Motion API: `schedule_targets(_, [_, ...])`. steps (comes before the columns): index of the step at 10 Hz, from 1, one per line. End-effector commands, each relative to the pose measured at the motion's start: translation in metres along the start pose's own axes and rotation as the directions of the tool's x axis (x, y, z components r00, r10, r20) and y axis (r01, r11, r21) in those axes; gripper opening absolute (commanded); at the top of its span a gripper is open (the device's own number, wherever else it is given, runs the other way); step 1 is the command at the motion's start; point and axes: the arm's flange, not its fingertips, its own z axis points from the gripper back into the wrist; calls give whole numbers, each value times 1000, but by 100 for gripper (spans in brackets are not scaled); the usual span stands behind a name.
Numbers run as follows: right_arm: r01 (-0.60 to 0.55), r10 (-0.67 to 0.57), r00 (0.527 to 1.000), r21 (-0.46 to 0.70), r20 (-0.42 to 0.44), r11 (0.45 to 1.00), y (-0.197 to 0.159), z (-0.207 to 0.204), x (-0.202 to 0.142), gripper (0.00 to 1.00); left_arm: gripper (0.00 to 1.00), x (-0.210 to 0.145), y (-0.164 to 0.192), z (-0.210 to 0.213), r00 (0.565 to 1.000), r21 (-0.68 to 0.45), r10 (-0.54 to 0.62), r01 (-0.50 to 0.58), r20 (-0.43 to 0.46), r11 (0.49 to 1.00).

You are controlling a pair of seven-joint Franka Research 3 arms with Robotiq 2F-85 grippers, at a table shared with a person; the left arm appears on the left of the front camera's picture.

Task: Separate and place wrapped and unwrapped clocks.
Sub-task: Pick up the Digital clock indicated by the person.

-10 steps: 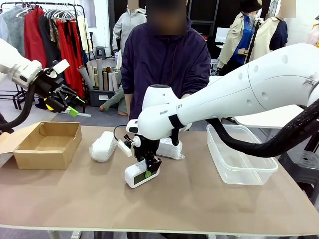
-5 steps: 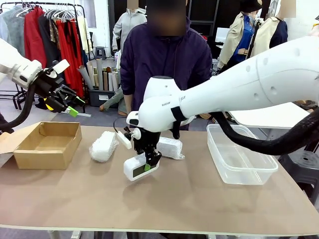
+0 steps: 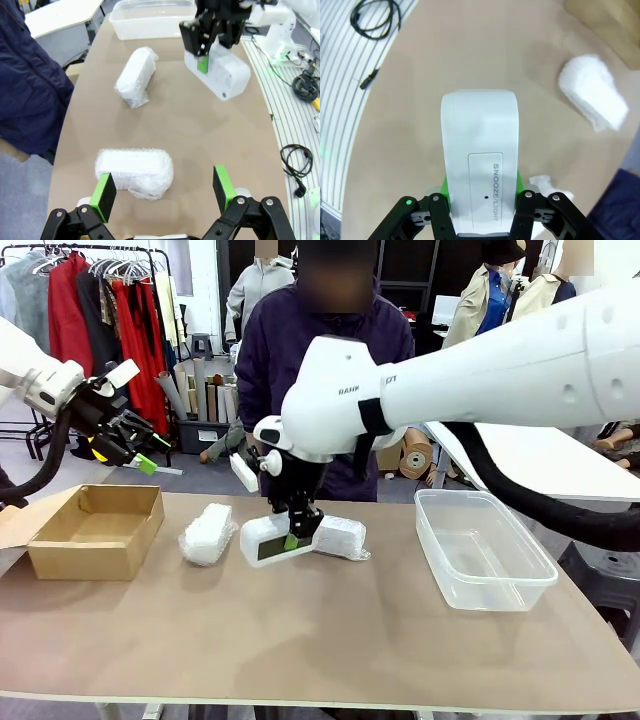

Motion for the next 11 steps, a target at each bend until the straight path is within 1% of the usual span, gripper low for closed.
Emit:
schedule_targets(1, [108,-111,993,-46,-52,993,2,31,17,0,100,1,0,1,1000,0,-2,2,5,1000])
schedule_targets(2, [134,-141,987,-80,-76,988,3,46,24,0,100,1,0,1,1000,0,-2,2,5,1000])
schedule_targets(5, [169,-183,979,-159,-84,973,5,87,45,0,100,1,0,1,1000,0,-2,2,5,1000])
schedule_targets(7, [172,-199,976,-240,-92,955,7,114,62,0,100,1,0,1,1000,0,-2,2,5,1000])
schedule_targets(9, [187,-223,970,-289,-95,939,9,139,71,0,100,1,0,1,1000,0,-2,2,5,1000])
schedule_targets(11, [201,-237,968,-314,-82,928,11,155,73,0,100,1,0,1,1000,0,-2,2,5,1000])
